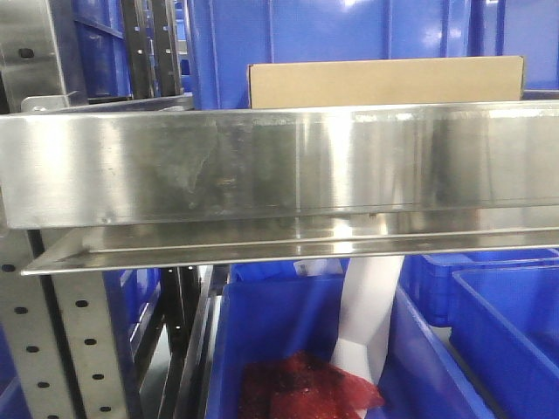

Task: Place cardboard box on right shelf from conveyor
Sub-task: 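Open the right gripper and withdraw it from the box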

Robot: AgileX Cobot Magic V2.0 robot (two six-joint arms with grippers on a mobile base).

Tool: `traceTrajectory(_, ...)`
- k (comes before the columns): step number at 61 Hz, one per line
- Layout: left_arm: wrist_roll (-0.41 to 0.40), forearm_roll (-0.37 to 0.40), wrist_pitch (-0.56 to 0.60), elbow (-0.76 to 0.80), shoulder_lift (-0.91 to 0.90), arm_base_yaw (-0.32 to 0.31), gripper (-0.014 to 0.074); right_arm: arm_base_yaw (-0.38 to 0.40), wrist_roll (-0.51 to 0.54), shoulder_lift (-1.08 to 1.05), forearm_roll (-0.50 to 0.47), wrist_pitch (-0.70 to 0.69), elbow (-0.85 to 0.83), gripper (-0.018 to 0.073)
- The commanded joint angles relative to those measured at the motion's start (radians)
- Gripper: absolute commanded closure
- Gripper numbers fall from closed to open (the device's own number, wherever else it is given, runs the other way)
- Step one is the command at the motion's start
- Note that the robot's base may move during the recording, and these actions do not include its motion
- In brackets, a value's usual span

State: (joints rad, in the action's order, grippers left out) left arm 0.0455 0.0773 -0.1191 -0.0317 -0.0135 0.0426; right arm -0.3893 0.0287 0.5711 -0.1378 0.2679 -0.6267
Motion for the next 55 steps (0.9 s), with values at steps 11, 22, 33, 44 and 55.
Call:
traceTrajectory(11, 0.0, 0.006, 0.086, -0.008, -0.013, -0.006, 0.0712, 0.163, 0.001, -0.157, 0.034, -0.09, 0.097, 0.0503)
traceTrajectory(22, 0.0, 0.006, 0.086, -0.008, -0.013, -0.006, 0.0713, 0.318, 0.001, -0.346, 0.034, -0.137, 0.286, 0.0503)
traceTrajectory(33, 0.0, 0.006, 0.086, -0.008, -0.013, -0.006, 0.0713, 0.394, 0.001, -0.495, 0.034, -0.217, 0.464, 0.0503)
traceTrajectory(44, 0.0, 0.006, 0.086, -0.008, -0.013, -0.006, 0.0713, 0.401, 0.001, -0.573, 0.034, -0.314, 0.603, 0.0503)
traceTrajectory(55, 0.0, 0.006, 0.086, -0.008, -0.013, -0.006, 0.0712, 0.401, 0.001, -0.6, 0.034, -0.297, 0.651, 0.0503)
